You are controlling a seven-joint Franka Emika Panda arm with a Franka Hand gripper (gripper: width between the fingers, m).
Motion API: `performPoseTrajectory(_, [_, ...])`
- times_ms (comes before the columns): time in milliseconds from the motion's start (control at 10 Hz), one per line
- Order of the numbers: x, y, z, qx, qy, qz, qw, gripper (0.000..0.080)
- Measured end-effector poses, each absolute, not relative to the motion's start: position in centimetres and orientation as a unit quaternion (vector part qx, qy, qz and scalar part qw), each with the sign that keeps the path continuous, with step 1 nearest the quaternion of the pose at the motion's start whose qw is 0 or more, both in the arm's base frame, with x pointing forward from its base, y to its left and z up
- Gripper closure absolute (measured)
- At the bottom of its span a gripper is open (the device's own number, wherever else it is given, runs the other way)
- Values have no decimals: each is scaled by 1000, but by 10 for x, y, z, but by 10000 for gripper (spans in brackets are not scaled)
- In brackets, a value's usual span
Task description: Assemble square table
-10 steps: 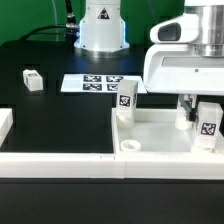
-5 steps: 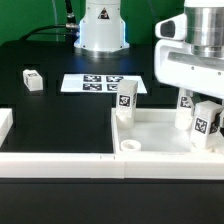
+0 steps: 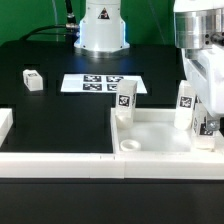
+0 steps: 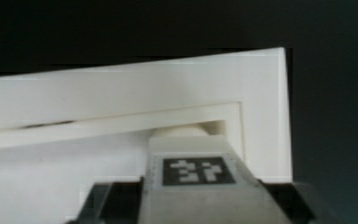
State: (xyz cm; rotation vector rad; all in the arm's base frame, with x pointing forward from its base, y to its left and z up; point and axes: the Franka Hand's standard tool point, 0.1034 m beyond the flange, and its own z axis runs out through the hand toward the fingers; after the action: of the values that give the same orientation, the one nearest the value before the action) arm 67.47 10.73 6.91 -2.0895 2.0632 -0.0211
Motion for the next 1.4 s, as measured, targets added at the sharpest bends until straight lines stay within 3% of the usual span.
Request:
performPoseTrajectory(100, [673,111,66,-767,633,-25,102,420])
performPoseTrajectory(200, [673,113,66,-824,558,-34,99,420])
performPoseTrajectory(300, [677,115,70,-856,506,-42,97,237])
performPoseTrajectory(400, [676,114,68,-857,505,-41,96,168])
performPoseTrajectory(500, [676,113,68,-881,461,-46,92,155])
performPoseTrajectory(700, [676,110,68,-926,365,-58,79,151])
performPoseTrajectory(800, [677,106,70,-970,225,-72,55,151])
performPoseTrajectory(1000, [676,112,73,-996,69,-54,30,151])
performPoseTrajectory(1100, [683,114,77,-993,94,-64,35,151])
performPoseTrajectory(1200, [681,112,74,-993,93,-61,33,281])
performPoseTrajectory(1300, [681,112,74,-990,119,-60,36,281])
performPoseTrajectory(1400, [681,111,73,-984,166,-58,38,420])
